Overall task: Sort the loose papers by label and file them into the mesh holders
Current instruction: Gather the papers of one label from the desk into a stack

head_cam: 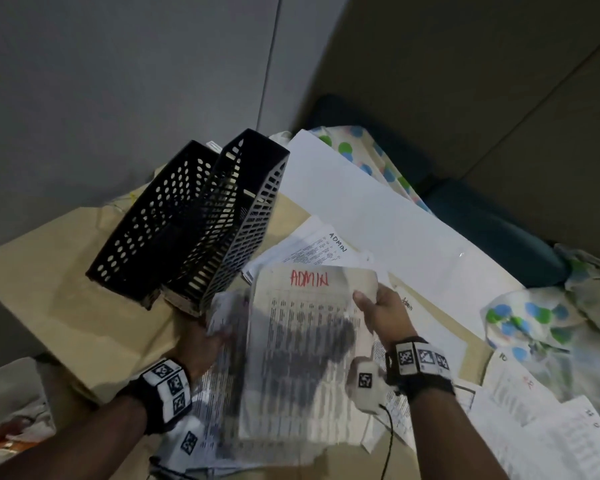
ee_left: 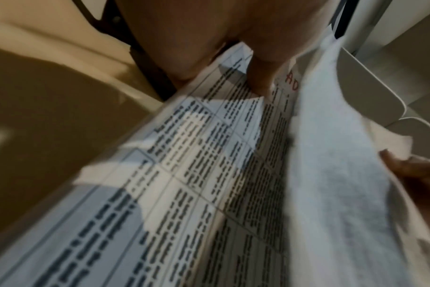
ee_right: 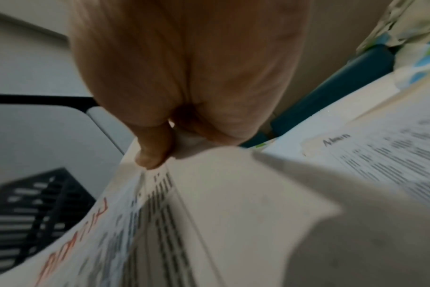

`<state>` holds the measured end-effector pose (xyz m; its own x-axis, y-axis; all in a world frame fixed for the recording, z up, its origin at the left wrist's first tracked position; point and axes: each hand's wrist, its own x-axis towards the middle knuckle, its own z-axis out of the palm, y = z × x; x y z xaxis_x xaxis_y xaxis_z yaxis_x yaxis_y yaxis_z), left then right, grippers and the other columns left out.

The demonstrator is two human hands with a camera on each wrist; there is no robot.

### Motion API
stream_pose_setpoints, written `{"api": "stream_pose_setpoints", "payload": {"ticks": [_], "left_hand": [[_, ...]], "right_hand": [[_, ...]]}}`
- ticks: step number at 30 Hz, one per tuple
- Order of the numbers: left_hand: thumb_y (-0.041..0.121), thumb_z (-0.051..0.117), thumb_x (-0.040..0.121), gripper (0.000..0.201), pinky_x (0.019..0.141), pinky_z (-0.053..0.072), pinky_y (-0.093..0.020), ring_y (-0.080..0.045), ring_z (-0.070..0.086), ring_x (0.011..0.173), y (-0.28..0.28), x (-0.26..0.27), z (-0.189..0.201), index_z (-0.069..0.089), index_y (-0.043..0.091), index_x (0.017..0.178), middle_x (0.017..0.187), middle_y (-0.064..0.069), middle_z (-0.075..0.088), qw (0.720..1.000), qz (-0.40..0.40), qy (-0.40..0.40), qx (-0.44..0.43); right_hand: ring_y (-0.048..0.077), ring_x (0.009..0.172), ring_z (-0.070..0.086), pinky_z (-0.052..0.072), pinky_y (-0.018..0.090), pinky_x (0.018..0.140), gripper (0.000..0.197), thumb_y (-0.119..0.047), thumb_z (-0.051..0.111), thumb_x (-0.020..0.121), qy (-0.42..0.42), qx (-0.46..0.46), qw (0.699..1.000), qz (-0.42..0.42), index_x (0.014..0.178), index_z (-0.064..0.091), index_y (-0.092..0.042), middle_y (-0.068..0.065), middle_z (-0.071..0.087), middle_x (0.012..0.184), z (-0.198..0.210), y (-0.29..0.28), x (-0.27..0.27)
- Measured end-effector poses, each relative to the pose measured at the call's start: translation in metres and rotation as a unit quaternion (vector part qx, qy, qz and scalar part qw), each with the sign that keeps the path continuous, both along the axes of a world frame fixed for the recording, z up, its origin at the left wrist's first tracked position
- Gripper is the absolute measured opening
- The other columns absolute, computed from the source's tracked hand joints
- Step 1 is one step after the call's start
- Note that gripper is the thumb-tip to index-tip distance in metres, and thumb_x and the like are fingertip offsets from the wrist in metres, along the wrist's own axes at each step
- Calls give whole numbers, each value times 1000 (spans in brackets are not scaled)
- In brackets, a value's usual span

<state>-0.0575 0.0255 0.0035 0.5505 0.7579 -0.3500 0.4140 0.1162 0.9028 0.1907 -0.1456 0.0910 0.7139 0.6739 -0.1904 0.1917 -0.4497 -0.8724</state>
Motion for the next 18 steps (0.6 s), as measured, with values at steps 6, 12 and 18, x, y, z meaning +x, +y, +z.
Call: {"api": "stream_pose_setpoints", "payload": {"ticks": [6,12,18], "left_hand": [[1,61,81,10,76,48,-34,-25,61,88,2,-2,-10,63,2,91,92,-13,67,997,-31,46,-45],[2,53,91,18,79,48,-18,-27,63,91,-7,-7,3,57,-9,106,92,-11,70,996,-74,-8,-59],[84,40,70,66,106,36,-55,-29,50,124,2,-20,-56,54,47,123,137,0,55,979,-28,-20,-202]], "right_hand": [[31,87,69,57,48,80,25,-46,61,86,52,-44,996,-49,86,67,-21,11,73,90,-60,-4,-37],[33,103,64,52,49,91,38,-18,68,85,146,-16,980,-137,118,52,-9,14,67,110,-90,7,-76],[23,93,63,54,45,86,22,-20,51,94,71,-85,975,-193,115,54,-19,1,65,102,-101,8,-88]]}}
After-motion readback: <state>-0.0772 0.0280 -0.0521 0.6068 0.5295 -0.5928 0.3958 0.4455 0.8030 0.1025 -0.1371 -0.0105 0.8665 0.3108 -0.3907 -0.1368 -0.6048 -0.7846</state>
